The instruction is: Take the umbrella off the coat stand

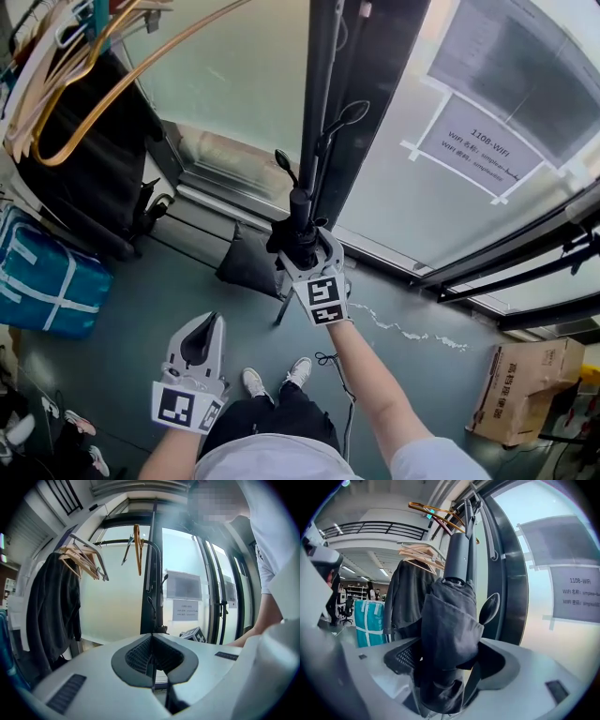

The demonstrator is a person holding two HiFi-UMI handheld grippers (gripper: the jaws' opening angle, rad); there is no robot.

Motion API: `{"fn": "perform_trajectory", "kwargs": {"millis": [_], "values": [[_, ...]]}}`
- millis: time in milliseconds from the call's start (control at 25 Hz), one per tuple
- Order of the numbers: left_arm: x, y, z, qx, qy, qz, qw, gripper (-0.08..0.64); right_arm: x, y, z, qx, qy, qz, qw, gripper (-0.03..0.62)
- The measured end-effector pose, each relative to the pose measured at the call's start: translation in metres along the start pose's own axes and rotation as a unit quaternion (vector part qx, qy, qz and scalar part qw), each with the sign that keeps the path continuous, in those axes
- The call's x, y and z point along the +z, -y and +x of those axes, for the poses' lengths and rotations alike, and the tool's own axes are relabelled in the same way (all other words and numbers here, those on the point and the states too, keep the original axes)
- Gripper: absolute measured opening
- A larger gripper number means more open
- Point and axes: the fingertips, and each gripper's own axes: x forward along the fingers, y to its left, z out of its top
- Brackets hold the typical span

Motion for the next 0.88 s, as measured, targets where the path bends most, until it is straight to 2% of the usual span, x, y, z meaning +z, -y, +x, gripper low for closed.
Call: {"fn": "perform_trajectory", "kwargs": {"millis": [200, 360, 440, 520, 640, 880], "values": [[-0.006, -0.002, -0.006, 0.005, -0.008, -0.003, 1.0, 0.026, -0.006, -0.003, -0.001, -0.031, 0.0, -0.016, 0.999, 0.365], [-0.01, -0.007, -0.009, 0.007, -0.012, -0.008, 0.9999, 0.026, -0.002, -0.001, 0.009, -0.077, -0.009, -0.026, 0.997, 0.365], [-0.012, -0.004, -0.008, 0.005, -0.013, -0.012, 0.9998, 0.026, 0.001, -0.002, 0.017, -0.099, -0.004, -0.017, 0.995, 0.365], [-0.011, 0.003, -0.007, 0.0, -0.011, -0.011, 0.9999, 0.026, 0.001, 0.001, 0.023, -0.111, -0.003, 0.012, 0.994, 0.37], [-0.011, 0.005, -0.009, 0.001, -0.009, -0.011, 0.9999, 0.026, 0.0, 0.005, 0.028, -0.116, -0.008, 0.044, 0.992, 0.381], [-0.02, -0.003, -0.021, 0.019, -0.013, -0.02, 0.9995, 0.026, -0.005, 0.003, 0.02, -0.094, 0.0, 0.041, 0.995, 0.379]]}}
